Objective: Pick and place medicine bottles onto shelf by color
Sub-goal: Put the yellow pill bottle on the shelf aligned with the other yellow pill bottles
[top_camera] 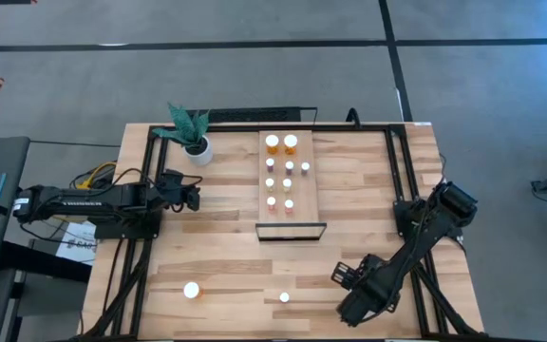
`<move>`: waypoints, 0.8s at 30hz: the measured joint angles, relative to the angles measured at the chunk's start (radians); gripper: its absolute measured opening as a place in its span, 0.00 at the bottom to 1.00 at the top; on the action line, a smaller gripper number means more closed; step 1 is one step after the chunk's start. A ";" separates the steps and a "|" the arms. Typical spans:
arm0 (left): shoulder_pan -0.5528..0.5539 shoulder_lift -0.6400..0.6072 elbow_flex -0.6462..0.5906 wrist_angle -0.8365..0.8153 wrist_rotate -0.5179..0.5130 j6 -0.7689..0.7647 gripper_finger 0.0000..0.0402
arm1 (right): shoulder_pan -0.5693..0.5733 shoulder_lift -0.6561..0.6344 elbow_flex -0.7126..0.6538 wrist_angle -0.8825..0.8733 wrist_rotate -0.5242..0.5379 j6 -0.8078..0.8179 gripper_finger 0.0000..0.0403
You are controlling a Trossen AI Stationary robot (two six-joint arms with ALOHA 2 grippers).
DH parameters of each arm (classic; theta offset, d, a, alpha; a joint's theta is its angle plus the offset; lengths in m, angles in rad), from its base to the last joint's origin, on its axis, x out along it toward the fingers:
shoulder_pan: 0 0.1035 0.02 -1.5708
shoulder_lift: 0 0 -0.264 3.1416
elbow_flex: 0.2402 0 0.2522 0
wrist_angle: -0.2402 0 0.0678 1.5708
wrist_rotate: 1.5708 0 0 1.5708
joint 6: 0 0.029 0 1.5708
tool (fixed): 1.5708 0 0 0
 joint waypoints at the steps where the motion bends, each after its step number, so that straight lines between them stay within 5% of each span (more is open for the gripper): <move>1: 0.000 0.000 0.000 0.000 0.000 0.000 0.23 | -0.001 0.000 0.000 -0.002 0.005 -0.002 0.65; 24: 0.000 0.000 0.000 -0.001 -0.001 0.000 0.23 | -0.016 -0.002 -0.098 0.117 0.075 -0.108 0.61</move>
